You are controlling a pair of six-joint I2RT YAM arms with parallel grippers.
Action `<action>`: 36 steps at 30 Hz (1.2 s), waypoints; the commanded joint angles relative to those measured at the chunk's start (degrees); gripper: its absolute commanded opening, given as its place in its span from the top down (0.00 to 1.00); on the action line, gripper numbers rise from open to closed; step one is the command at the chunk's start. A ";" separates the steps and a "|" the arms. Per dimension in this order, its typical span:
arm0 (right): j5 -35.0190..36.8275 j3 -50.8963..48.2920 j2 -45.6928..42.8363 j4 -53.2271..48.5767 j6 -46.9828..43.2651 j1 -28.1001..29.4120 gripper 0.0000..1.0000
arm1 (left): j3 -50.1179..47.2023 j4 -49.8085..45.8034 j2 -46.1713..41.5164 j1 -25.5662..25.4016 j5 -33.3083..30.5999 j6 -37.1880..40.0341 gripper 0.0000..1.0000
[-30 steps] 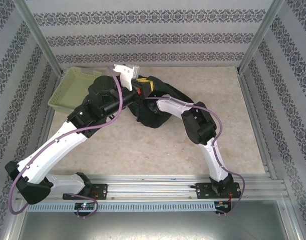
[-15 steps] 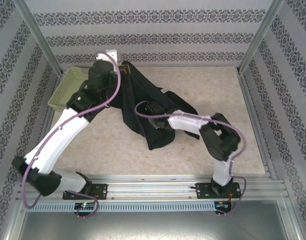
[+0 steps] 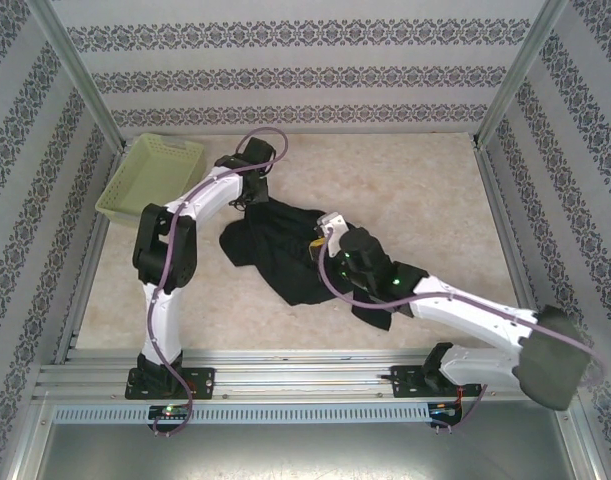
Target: Fold the inside-out t-shirt
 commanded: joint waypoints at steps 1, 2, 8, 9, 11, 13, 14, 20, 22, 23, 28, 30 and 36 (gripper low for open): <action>-4.58 -2.90 -4.11 7.37 -0.71 -1.88 1.00 | 1.99 -5.21 -2.39 -0.37 1.25 0.14 0.80; -5.15 -4.13 -4.57 8.16 -0.05 -2.89 1.00 | -0.49 -4.12 -4.44 -1.00 2.06 0.12 0.70; -7.08 -9.55 -4.53 10.83 3.26 -5.22 1.00 | -21.64 10.45 -24.40 -10.17 12.01 4.01 0.32; -7.29 -10.15 -4.61 11.19 3.71 -5.15 1.00 | -23.83 11.94 -26.54 -12.29 13.50 5.53 0.28; -7.30 -10.72 -4.80 10.83 4.25 -4.85 1.00 | -26.47 13.40 -28.61 -15.29 17.31 7.27 0.24; -7.08 -11.30 -5.06 10.75 4.45 -4.37 1.00 | -28.18 15.01 -28.59 -16.62 21.55 7.17 0.24; -6.98 -11.74 -5.07 10.99 4.36 -4.08 1.00 | -28.76 15.84 -27.80 -16.93 22.96 6.68 0.24; -5.91 -12.05 -5.87 9.99 4.74 -3.35 1.00 | -28.97 18.41 -21.54 -17.22 26.70 4.10 0.32; -5.21 -12.35 -6.25 10.08 4.31 -3.01 1.00 | -28.89 19.55 -19.77 -17.26 27.53 2.86 0.41; -4.34 -12.51 -6.41 9.71 4.34 -2.95 1.00 | -28.38 19.50 -18.70 -17.22 28.16 2.43 0.45; 2.44 -12.18 -7.07 6.05 5.15 -2.92 1.00 | -28.08 19.83 -18.07 -16.81 25.87 1.04 0.83; 6.93 -11.76 -7.96 3.14 5.01 -3.04 1.00 | -28.35 19.88 -20.40 -15.43 24.19 -0.31 1.00; 14.14 -12.06 -14.62 -3.59 3.67 -5.20 1.00 | -35.41 27.65 -36.65 -5.25 21.61 -6.10 1.00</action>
